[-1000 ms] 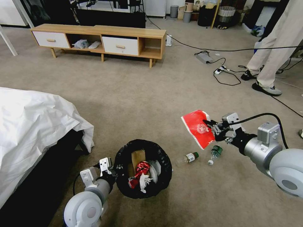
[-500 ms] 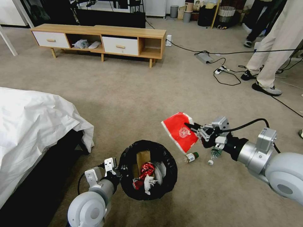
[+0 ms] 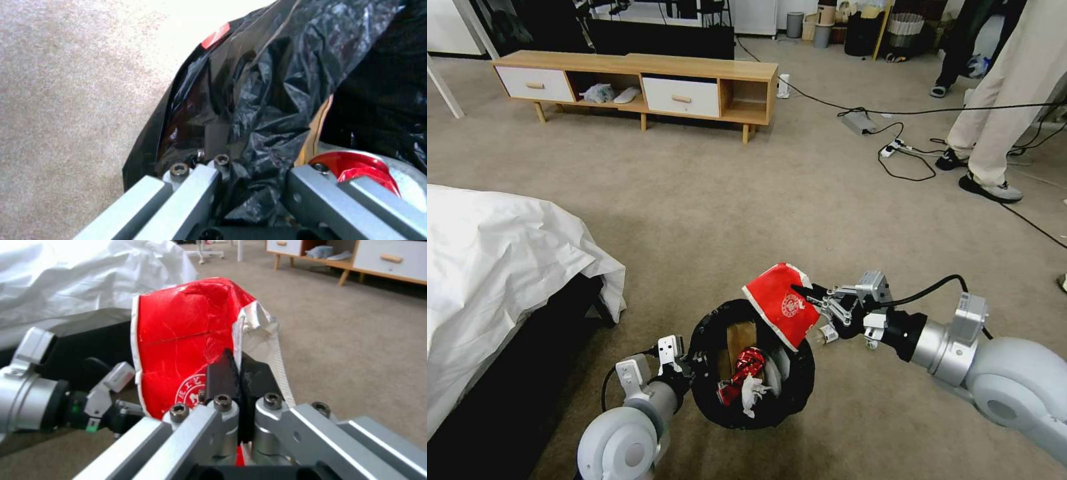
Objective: Pick up the trash bin and place the garbage on the floor into it.
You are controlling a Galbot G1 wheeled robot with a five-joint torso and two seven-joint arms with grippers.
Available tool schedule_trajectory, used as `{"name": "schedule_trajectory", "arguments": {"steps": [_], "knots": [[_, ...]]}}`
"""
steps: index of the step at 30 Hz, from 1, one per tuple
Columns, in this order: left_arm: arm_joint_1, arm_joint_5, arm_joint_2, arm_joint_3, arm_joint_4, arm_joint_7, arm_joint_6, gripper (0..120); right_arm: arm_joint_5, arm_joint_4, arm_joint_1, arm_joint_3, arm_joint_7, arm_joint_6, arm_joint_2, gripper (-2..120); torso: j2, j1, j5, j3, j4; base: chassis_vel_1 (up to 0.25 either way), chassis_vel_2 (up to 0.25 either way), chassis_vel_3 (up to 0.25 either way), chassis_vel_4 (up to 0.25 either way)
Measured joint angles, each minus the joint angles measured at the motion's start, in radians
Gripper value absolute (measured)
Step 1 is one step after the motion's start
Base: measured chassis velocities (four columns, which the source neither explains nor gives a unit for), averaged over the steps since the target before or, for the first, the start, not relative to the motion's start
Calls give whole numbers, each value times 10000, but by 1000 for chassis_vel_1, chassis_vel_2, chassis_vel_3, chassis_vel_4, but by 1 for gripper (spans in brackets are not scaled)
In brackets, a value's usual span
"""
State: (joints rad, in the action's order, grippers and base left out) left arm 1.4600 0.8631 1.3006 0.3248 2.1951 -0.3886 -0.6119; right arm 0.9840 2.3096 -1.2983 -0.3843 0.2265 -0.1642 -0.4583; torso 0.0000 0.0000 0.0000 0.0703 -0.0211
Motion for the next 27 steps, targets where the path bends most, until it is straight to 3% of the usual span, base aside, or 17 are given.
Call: {"name": "schedule_trajectory", "arguments": {"steps": [27], "knots": [[29,-130,219,-622,60,199,-66,0,-1253,-609,204,1237,1499,461,-394,0,0,0,0,1,0,0,0,0,0]]}}
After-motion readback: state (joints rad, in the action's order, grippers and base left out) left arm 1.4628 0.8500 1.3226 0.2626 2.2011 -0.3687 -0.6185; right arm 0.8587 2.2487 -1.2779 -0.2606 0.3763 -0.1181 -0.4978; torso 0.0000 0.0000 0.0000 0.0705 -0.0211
